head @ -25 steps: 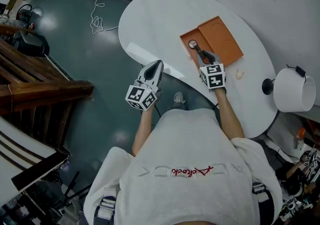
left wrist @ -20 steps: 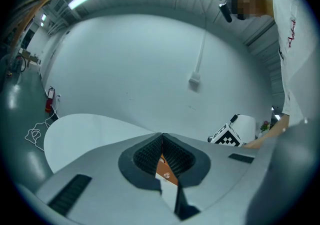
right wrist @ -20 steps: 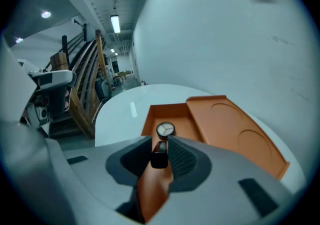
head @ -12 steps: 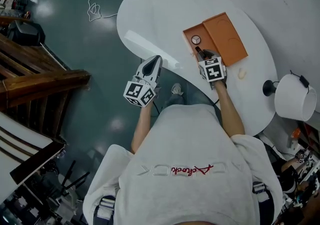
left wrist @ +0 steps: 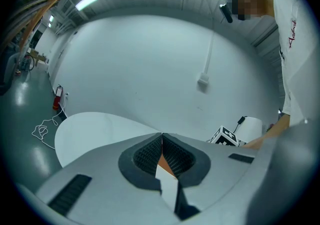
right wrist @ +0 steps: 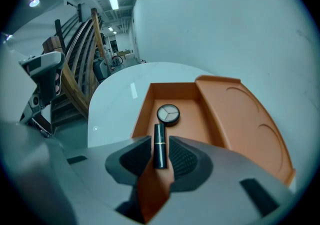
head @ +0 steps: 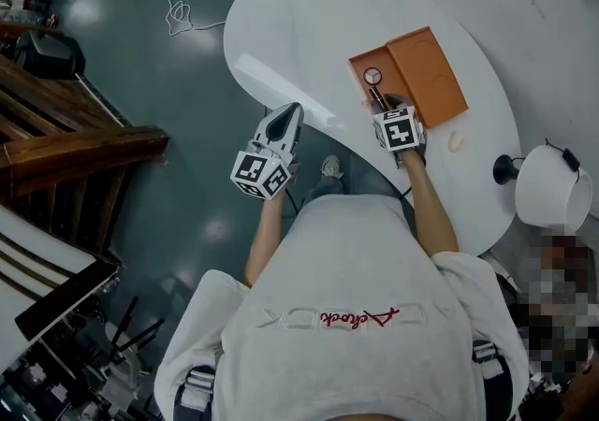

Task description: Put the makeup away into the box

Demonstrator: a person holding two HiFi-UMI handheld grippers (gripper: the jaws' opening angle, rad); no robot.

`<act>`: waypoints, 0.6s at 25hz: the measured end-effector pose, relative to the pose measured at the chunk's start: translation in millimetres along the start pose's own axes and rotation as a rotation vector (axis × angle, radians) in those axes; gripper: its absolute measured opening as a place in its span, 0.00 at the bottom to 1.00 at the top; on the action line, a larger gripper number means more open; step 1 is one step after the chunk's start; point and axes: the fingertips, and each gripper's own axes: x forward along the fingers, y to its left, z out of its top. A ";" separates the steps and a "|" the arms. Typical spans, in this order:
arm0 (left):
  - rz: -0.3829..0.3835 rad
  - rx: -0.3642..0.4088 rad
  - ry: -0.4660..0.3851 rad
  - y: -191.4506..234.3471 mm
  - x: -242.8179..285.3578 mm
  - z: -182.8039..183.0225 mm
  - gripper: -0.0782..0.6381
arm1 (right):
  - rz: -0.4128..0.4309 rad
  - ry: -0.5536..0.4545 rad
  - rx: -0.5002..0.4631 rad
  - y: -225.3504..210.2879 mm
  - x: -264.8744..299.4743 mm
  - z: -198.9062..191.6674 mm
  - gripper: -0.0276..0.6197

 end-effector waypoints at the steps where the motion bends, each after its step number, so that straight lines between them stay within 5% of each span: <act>1: -0.001 0.000 0.000 0.2 -0.8 0.4 0.12 | -0.002 0.002 0.003 -0.1 -0.5 0.0 0.22; 10: -0.021 0.016 -0.007 -1.6 -3.9 8.2 0.12 | -0.035 -0.059 0.017 1.4 -11.8 6.7 0.22; 15: -0.058 0.034 -0.006 -14.1 0.8 9.5 0.12 | -0.059 -0.128 0.021 -0.4 -24.9 12.2 0.10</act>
